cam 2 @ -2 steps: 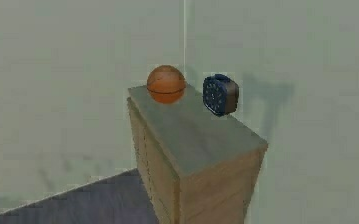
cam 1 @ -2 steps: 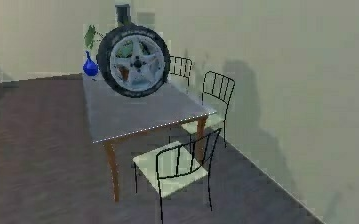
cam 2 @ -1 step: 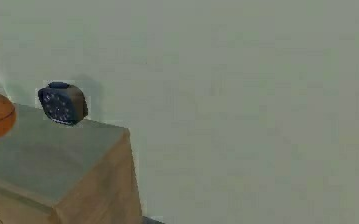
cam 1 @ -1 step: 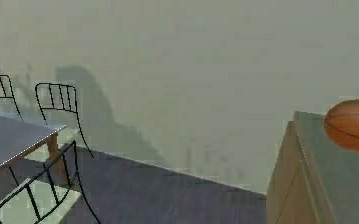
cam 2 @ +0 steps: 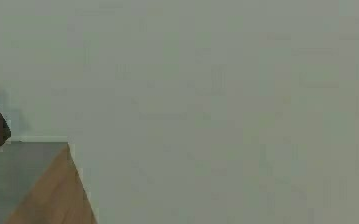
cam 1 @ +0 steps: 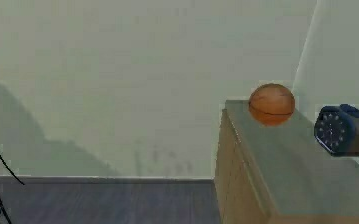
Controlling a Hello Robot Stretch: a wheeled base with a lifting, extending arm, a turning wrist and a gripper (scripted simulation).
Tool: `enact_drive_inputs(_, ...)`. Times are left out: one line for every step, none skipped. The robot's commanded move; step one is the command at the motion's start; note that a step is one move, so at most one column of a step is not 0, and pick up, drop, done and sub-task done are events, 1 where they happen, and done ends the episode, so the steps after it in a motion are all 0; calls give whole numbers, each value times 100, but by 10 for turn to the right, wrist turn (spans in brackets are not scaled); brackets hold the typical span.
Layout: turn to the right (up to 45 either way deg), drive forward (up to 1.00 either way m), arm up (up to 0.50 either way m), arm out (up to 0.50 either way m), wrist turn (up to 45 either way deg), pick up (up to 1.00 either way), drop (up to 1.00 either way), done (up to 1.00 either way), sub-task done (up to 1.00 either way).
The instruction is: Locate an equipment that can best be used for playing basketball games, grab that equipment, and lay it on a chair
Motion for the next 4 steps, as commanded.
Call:
enact_drive_inputs(0,90,0,0,0,0,0,0,0)
enact_drive_inputs(-150,0,0,0,0,0,0,0,0)
enact_drive_inputs(0,0,50,0,0,0,0,0,0)
enact_drive_inputs(0,0,38,0,0,0,0,0,0)
